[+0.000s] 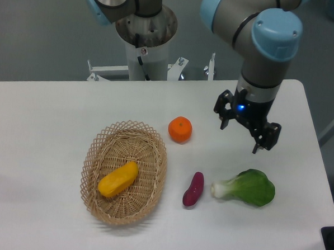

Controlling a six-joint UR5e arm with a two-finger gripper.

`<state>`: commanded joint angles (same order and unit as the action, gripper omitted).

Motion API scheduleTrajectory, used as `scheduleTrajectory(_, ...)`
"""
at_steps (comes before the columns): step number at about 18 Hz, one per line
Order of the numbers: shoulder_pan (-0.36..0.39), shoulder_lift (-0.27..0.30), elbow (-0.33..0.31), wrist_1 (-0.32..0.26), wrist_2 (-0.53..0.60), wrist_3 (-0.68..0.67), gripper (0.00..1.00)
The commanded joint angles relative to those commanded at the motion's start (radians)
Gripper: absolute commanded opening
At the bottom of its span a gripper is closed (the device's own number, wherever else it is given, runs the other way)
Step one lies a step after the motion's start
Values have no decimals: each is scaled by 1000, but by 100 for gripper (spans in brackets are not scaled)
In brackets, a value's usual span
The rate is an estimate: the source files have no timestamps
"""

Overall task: Pick up the mango from the basket
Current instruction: 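Move the open gripper over the wicker basket toward the yellow mango, then lower the gripper into the basket around the yellow mango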

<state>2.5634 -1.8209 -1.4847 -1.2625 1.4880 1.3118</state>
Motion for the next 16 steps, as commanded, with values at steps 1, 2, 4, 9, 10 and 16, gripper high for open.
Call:
scheduleTrajectory(1,-17,5,-18,11,0,-38,100)
scheduleTrajectory(2,-38,5,-32,17,2,-75,100)
scheduleTrajectory(4,-90,5,-57,55,2,-162,100)
scheduleTrajectory(9,-227,-12,-162,198,5,-385,100)
scheduleTrajectory(10,-253,-23,-182,218,6,-403,100)
scheduleTrajectory(16,-359,-109,-204,256,12,-445,100)
